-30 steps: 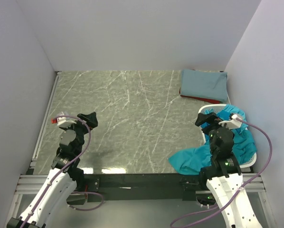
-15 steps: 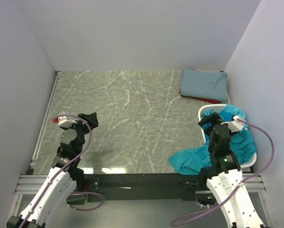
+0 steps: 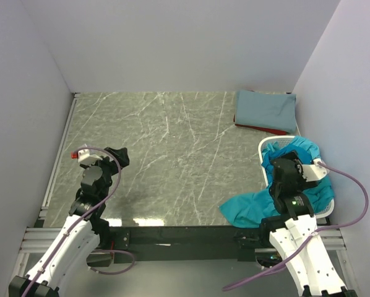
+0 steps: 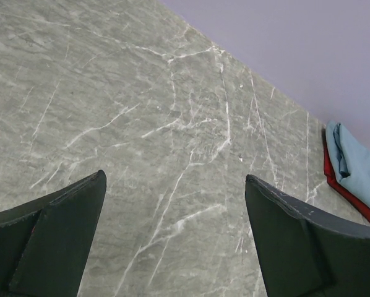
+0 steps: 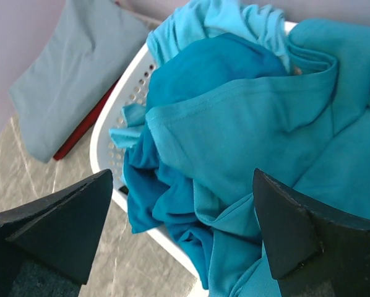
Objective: Fold and stack the t-shirts
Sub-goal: Grab the tshirt from the pile
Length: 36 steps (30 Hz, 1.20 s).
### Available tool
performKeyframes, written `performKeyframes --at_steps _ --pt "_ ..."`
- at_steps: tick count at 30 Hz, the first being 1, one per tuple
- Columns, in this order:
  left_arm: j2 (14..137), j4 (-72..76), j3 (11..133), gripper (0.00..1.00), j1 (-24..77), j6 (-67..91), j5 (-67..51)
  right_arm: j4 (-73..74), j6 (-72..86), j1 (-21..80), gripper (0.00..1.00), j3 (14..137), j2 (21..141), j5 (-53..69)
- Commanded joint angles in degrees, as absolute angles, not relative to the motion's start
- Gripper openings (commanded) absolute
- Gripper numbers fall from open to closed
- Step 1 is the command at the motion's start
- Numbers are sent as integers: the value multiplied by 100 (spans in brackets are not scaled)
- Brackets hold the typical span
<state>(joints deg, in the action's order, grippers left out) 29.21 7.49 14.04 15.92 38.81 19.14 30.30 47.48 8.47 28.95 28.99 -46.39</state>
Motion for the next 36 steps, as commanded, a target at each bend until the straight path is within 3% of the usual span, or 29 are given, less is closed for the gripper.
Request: performKeyframes --at_steps 1,11,15,18,20,21,22,24,33,35,36 --pt "2979 993 1521 99 1564 3973 1811 2821 4992 817 100 2927 2953 -5229" --pt "3103 1020 1538 99 1564 3973 1810 2426 4650 563 99 3225 4192 -4764" --pt "2953 967 1503 99 1573 3999 1837 2417 4650 492 93 3208 4245 -4685" --pt "2892 949 1494 99 1564 4008 1854 2145 4509 396 85 3033 4079 -4501" --pt "2900 941 1485 99 1564 4008 1837 1969 4439 334 70 2910 3964 -4351" --pt "2909 940 1494 99 1564 4008 1837 1925 4456 325 60 2883 3929 -4342" --pt "2909 932 1494 100 1564 4008 1837 1916 4465 325 40 2831 3842 -4333" --pt "2935 914 1512 99 1564 4008 1828 1855 4465 325 15 2769 3710 -4324" --pt "2874 879 1512 99 1564 4025 1819 1688 4211 316 4 2707 3665 -4078" --pt "2874 870 1503 99 1564 4025 1811 1705 4236 316 5 2716 3735 -4157" --pt "2874 870 1503 99 1564 4025 1802 1740 4262 316 12 2742 3831 -4201"
